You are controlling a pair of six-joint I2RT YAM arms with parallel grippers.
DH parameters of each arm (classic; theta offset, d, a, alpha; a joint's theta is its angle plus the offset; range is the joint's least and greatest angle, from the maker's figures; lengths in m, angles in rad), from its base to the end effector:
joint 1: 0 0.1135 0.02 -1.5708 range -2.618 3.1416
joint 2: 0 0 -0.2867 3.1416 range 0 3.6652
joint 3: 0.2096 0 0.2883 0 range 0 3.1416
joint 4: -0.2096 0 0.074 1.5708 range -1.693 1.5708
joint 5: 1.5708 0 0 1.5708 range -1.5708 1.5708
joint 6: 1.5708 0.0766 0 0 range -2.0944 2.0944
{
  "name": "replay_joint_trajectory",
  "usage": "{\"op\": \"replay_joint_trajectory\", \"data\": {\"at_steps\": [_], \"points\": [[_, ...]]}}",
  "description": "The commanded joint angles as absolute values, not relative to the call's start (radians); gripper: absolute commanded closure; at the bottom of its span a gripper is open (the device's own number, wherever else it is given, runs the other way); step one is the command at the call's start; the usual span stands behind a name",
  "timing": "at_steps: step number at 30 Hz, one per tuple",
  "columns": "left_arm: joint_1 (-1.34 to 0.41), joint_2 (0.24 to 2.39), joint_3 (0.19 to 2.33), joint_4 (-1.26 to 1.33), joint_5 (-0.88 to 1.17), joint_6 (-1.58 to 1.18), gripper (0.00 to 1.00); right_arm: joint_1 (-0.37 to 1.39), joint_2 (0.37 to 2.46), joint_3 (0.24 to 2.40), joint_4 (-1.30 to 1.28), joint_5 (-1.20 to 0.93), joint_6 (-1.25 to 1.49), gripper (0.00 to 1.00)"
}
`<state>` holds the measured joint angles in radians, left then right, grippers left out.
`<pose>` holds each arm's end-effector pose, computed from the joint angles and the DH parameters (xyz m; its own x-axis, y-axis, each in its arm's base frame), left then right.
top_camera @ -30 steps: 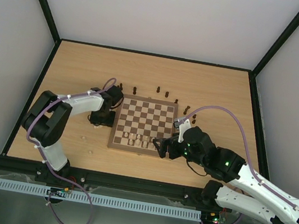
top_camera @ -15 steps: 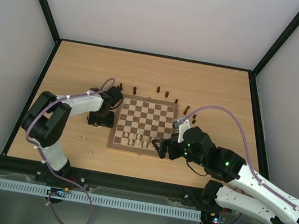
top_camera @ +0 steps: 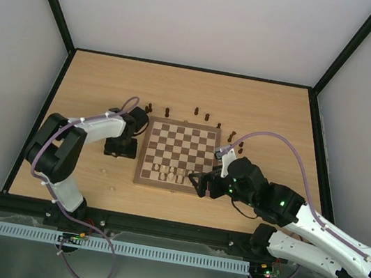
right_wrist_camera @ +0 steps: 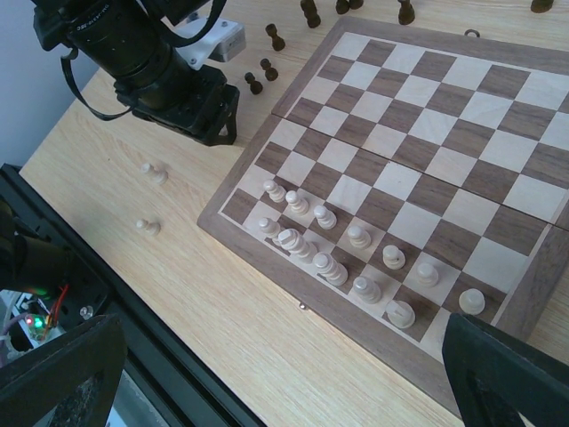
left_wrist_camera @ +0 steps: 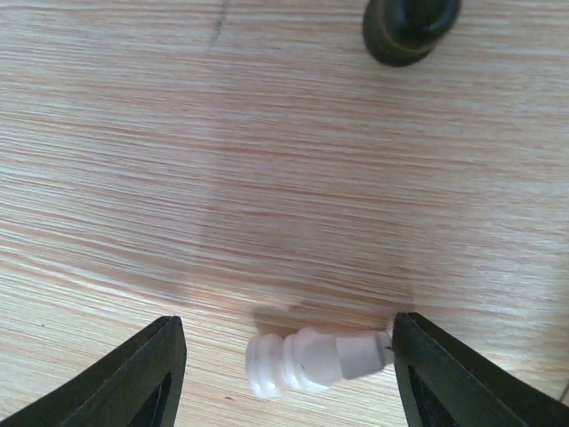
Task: Set up the chess pieces on the board
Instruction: Pick up the chess piece at the center of the board.
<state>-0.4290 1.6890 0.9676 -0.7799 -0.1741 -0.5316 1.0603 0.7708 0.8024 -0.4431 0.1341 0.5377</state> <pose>0.2925 -0.1192 0.1079 -0.9841 -0.0988 -0.1475 -0.1161 0.9867 0.1137 0.1221 0.1971 0.3221 -0.5800 0.0030 -0.8146 -0.5911 0.6865 0.4235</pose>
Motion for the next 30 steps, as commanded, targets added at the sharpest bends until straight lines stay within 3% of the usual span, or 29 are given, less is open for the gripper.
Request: {"op": "replay_joint_trajectory", "data": {"at_steps": [1, 30], "points": [[-0.410, 1.673, 0.960, -0.810, -0.201, -0.536, 0.33, 1.059, 0.757, 0.788, -0.438, 0.125, 0.523, 0.01], [-0.349, 1.714, 0.983, -0.778, -0.221, -0.502, 0.34, 1.059, 0.757, 0.788, -0.437, 0.125, 0.522, 0.01]]}}
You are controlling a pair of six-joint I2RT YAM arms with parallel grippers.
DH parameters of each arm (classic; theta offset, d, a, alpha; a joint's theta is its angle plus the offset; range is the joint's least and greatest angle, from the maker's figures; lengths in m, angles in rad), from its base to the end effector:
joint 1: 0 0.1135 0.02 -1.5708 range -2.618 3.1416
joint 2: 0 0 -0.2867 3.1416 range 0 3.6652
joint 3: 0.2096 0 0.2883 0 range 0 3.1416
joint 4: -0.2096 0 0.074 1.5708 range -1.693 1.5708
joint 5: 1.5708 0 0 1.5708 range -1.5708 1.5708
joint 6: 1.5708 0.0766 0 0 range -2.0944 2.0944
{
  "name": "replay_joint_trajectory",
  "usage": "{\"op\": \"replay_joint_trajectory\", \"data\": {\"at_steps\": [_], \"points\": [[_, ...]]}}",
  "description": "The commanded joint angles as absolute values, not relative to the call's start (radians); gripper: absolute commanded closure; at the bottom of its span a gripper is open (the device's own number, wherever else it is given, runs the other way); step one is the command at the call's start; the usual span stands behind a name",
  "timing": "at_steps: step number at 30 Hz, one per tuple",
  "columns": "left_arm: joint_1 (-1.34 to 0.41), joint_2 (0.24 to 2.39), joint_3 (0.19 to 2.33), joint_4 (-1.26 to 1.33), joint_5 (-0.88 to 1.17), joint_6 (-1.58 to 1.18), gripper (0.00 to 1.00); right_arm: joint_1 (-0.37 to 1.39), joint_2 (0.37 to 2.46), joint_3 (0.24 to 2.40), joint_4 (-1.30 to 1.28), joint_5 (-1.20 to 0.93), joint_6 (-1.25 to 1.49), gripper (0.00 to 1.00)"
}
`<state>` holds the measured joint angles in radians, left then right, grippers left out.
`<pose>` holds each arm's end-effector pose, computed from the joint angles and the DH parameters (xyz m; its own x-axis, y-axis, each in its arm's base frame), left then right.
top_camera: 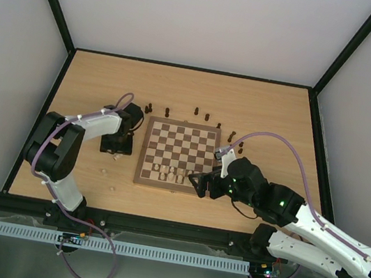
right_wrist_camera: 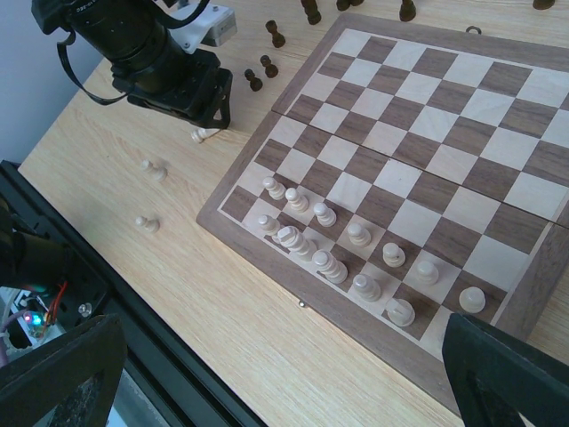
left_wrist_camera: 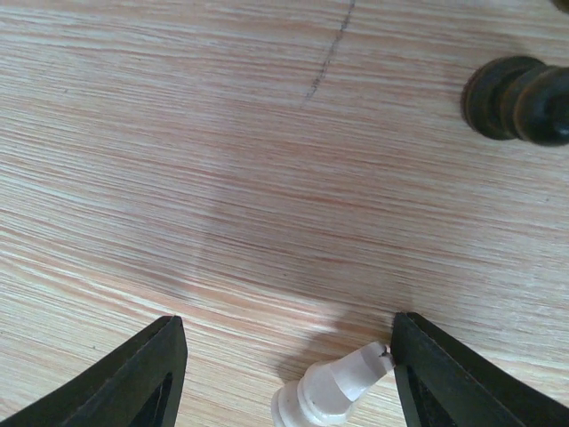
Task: Set up the chess pieces on the board
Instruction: Pick up the chess piece at the center of the board.
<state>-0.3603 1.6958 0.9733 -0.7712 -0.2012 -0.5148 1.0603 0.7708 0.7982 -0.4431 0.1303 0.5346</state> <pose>0.3034 -0.0979 0.1079 -0.9751 -0.1482 -0.1651 -0.1712 0.9759 0.1355 0.1219 0.1973 0.3204 -0.5810 -0.0035 -0.8139 -0.5939 0.6856 0.4210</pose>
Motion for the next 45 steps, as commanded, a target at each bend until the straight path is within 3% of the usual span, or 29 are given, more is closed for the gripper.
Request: {"op": "replay_joint_trajectory", "data": {"at_steps": [1, 13, 26, 31, 45], "points": [[-0.349, 1.715, 0.984, -0.776, -0.220, -0.501, 0.34, 1.060, 0.757, 0.788, -0.437, 0.123, 0.522, 0.01], [-0.354, 1.692, 0.933, -0.745, -0.138, -0.500, 0.51, 1.061, 0.758, 0.788, -0.436, 0.123, 0.522, 0.01], [-0.365, 1.689, 0.931, -0.746, -0.120, -0.498, 0.77, 1.061, 0.755, 0.787, -0.435, 0.123, 0.522, 0.01], [-0.365, 1.685, 0.927, -0.744, -0.113, -0.499, 0.97, 1.061, 0.755, 0.787, -0.436, 0.122, 0.522, 0.01], [-0.365, 1.606, 0.967, -0.779, -0.123, -0.506, 0.98, 1.060, 0.769, 0.788, -0.438, 0.133, 0.523, 0.01]]}}
